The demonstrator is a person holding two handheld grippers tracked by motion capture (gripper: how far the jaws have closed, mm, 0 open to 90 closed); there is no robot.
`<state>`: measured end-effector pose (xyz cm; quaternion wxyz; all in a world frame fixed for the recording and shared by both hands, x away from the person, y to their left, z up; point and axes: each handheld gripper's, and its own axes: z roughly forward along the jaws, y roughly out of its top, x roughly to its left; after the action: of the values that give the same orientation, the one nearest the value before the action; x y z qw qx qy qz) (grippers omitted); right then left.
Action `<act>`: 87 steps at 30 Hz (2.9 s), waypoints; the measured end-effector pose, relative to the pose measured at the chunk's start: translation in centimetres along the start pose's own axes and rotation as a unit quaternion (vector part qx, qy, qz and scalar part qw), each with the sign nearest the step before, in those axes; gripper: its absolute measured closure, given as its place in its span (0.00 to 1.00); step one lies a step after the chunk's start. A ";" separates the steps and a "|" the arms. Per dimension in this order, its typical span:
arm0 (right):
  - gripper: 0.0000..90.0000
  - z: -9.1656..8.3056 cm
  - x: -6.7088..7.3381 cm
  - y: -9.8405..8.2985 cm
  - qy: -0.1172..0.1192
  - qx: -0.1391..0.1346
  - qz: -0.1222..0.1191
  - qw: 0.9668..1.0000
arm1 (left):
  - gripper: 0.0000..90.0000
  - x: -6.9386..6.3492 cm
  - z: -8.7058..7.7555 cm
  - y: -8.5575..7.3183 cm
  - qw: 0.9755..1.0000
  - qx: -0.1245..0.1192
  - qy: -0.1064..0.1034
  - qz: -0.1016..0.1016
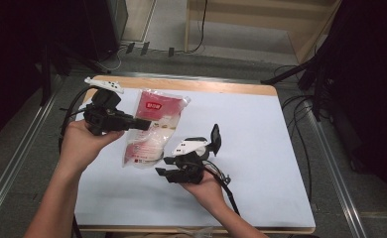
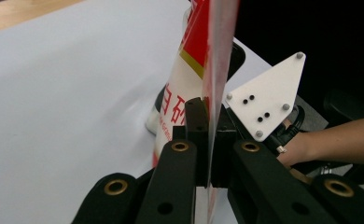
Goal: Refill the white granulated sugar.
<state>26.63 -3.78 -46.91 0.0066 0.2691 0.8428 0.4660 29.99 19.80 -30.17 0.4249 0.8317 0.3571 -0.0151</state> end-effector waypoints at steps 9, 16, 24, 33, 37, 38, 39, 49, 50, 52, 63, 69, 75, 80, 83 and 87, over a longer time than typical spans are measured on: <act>0.58 -0.1 -0.4 0.1 0.035 0.008 -0.017 0.999 | 1.00 3.7 -0.4 -1.0 0.998 -0.035 0.021 -0.044; 0.56 -0.6 -0.8 0.3 0.048 0.002 -0.025 0.999 | 1.00 5.8 1.2 -1.5 0.996 -0.034 0.054 -0.057; 0.56 -0.8 -0.8 -0.1 0.051 0.025 -0.035 0.998 | 1.00 8.3 3.5 -1.7 0.994 -0.051 0.057 -0.073; 0.56 -1.7 -1.4 -0.4 0.039 0.020 -0.032 0.999 | 1.00 9.7 6.0 -1.8 0.994 -0.044 0.080 -0.061; 0.56 -1.9 -1.4 -0.5 0.034 0.021 -0.030 0.999 | 1.00 10.5 6.0 -2.5 0.994 -0.054 0.061 -0.070; 0.56 -1.9 -1.4 -0.4 0.034 0.019 -0.031 0.999 | 1.00 10.6 5.9 -2.6 0.994 -0.055 0.059 -0.072; 0.56 -1.9 -1.4 -0.4 0.034 0.019 -0.032 0.999 | 1.00 10.7 5.8 -2.8 0.994 -0.057 0.057 -0.074; 0.55 -2.0 -1.3 -0.6 0.029 0.024 -0.040 0.999 | 0.99 10.1 5.0 -4.0 0.996 -0.047 0.054 -0.054; 0.55 -2.0 -1.3 -0.6 0.029 0.025 -0.040 0.998 | 0.98 10.1 4.9 -4.1 0.996 -0.047 0.055 -0.053; 0.55 -2.1 -1.3 -0.7 0.028 0.025 -0.039 0.999 | 0.98 9.9 4.8 -4.4 0.995 -0.051 0.063 -0.054; 0.55 -2.5 -1.4 -0.7 0.031 0.020 -0.034 0.999 | 0.97 9.1 4.3 -5.5 0.997 -0.043 0.058 -0.035; 0.55 -3.4 -1.3 -1.0 0.030 0.016 -0.028 0.999 | 0.96 8.9 3.6 -6.7 0.997 -0.036 0.058 -0.037; 0.55 -4.4 -1.5 -0.8 0.028 0.012 -0.022 0.999 | 0.94 8.9 3.2 -7.5 0.996 -0.039 0.058 -0.049; 0.55 -5.1 -1.4 -0.9 0.027 0.018 -0.023 0.999 | 0.93 8.6 2.9 -8.3 0.996 -0.037 0.064 -0.040; 0.55 -5.4 -1.3 -1.2 0.028 0.028 -0.029 0.999 | 0.92 8.7 2.8 -8.6 0.997 -0.038 0.061 -0.037; 0.55 -5.4 -1.4 -1.2 0.032 0.029 -0.028 0.999 | 0.91 8.7 2.7 -8.7 0.997 -0.040 0.066 -0.031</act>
<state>25.83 -9.18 -45.16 -0.0151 0.2303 0.8632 0.4490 31.94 26.25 -40.79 0.4322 0.8018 0.4105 0.0411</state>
